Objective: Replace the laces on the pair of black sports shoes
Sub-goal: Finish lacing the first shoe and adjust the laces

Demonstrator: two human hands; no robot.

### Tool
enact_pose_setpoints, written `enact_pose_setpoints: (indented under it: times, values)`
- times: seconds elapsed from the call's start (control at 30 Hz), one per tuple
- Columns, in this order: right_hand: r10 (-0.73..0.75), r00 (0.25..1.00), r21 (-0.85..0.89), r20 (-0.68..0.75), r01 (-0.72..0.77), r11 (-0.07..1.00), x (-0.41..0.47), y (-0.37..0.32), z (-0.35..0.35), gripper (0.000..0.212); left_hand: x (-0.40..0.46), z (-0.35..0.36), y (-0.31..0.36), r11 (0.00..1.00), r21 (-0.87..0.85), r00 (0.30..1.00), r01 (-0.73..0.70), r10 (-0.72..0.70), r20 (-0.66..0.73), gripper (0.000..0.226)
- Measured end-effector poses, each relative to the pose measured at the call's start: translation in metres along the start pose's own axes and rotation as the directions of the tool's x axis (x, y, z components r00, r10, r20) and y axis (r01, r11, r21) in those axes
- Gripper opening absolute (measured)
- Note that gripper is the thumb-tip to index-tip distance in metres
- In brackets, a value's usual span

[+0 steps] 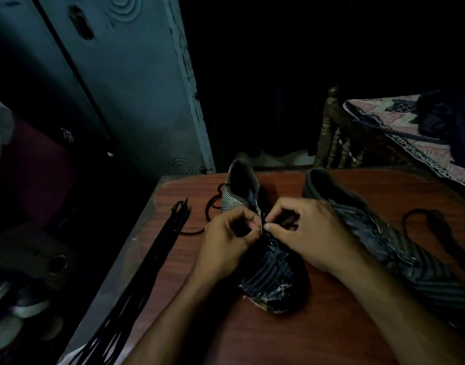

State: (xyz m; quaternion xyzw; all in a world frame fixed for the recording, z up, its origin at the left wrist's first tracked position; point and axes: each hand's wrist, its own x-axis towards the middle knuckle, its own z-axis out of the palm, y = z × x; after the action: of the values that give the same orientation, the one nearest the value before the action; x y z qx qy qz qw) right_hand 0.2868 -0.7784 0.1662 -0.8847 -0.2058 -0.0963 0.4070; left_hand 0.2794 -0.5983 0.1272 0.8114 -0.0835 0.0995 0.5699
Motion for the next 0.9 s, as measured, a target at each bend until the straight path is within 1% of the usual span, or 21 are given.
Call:
enact_pose_setpoints:
  times: [0.13, 0.17, 0.23, 0.3, 0.37, 0.4, 0.47, 0.53, 0.6, 0.67, 0.77, 0.8, 0.83, 0.9]
  values:
    - [0.11, 0.992, 0.057, -0.059, -0.107, 0.993, 0.0, -0.001, 0.005, 0.014, 0.0, 0.001, 0.005, 0.996, -0.088, 1.0, 0.013, -0.014, -0.007, 0.015]
    - [0.134, 0.989, 0.097, -0.063, -0.128, 0.987, 0.0, 0.0, 0.006, 0.015, 0.0, 0.001, 0.005, 0.995, -0.099, 1.0, 0.018, -0.018, -0.003, 0.021]
    - [0.173, 0.984, 0.231, -0.05, -0.157, 0.96, 0.001, 0.0, 0.009, 0.019, -0.001, 0.001, 0.005, 0.996, -0.092, 1.0, 0.02, -0.02, 0.001, 0.031]
    - [0.161, 0.986, 0.305, -0.038, -0.142, 0.942, 0.002, 0.0, 0.01, 0.023, -0.001, 0.0, 0.004, 0.999, -0.045, 1.0, 0.006, -0.006, 0.003, 0.031]
    - [0.113, 0.993, 0.274, -0.03, -0.1, 0.956, 0.002, 0.001, 0.008, 0.023, 0.0, -0.002, 0.002, 1.0, 0.004, 1.0, -0.022, 0.022, 0.005, 0.028]
    - [0.074, 0.997, 0.219, -0.025, -0.067, 0.973, 0.001, 0.002, 0.007, 0.023, 0.0, -0.003, 0.002, 0.999, 0.029, 0.999, -0.037, 0.037, 0.007, 0.027]
    - [-0.052, 0.999, 0.047, -0.013, 0.053, 0.997, 0.0, 0.002, 0.002, 0.023, -0.001, -0.004, 0.003, 0.992, 0.1, 0.997, -0.077, 0.076, 0.011, 0.026]
    - [-0.183, 0.983, -0.05, 0.026, 0.184, 0.982, 0.0, 0.003, -0.003, 0.026, -0.001, -0.005, 0.004, 0.98, 0.16, 0.993, -0.117, 0.117, 0.014, 0.023]
    - [-0.253, 0.965, -0.075, 0.064, 0.257, 0.963, 0.001, 0.005, -0.006, 0.027, -0.001, -0.006, 0.005, 0.971, 0.191, 0.99, -0.141, 0.139, 0.025, 0.019]
    - [-0.266, 0.962, -0.094, 0.06, 0.27, 0.958, 0.003, 0.008, -0.007, 0.027, 0.0, -0.009, 0.005, 0.972, 0.188, 0.989, -0.144, 0.136, 0.053, 0.019]
    - [-0.228, 0.974, -0.055, 0.004, 0.228, 0.972, 0.004, 0.01, -0.004, 0.024, 0.0, -0.013, 0.006, 0.965, 0.18, 0.98, -0.191, 0.178, 0.085, 0.019]
    - [-0.208, 0.978, -0.03, -0.02, 0.207, 0.978, 0.004, 0.011, -0.003, 0.023, 0.0, -0.014, 0.006, 0.955, 0.197, 0.975, -0.221, 0.213, 0.063, 0.022]
    - [-0.185, 0.982, -0.008, -0.04, 0.185, 0.983, 0.004, 0.012, -0.003, 0.022, -0.001, -0.015, 0.006, 0.945, 0.22, 0.97, -0.241, 0.243, 0.019, 0.028]
    - [-0.145, 0.988, 0.023, -0.051, 0.147, 0.989, 0.004, 0.013, -0.003, 0.021, 0.0, -0.017, 0.005, 0.943, 0.252, 0.965, -0.218, 0.247, -0.091, 0.049]
